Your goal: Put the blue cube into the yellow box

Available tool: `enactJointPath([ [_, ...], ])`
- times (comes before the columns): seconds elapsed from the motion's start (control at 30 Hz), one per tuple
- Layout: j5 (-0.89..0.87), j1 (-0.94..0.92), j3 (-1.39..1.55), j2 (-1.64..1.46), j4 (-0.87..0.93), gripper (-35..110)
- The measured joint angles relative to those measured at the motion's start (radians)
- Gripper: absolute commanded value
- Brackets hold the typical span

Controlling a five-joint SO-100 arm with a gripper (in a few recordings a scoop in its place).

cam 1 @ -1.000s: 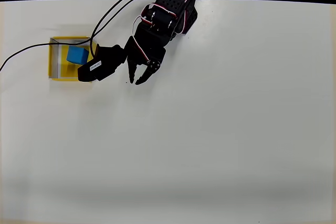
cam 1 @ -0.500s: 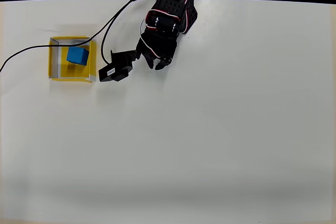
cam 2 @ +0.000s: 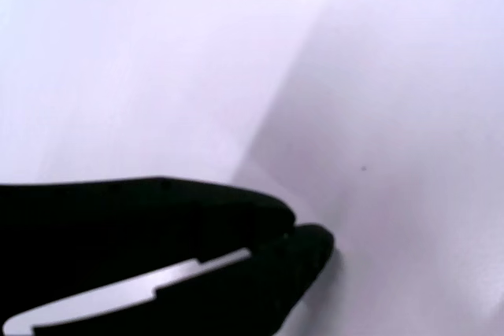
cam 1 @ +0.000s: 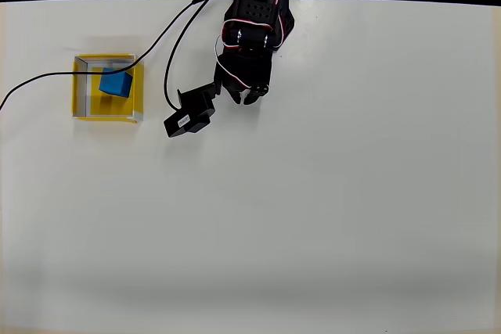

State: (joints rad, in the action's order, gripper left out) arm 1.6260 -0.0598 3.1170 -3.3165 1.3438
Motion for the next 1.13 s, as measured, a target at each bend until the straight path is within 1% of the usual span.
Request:
enactJointPath([
  [1.13,0.000,0.018,0.000,0.000,0.000,0],
])
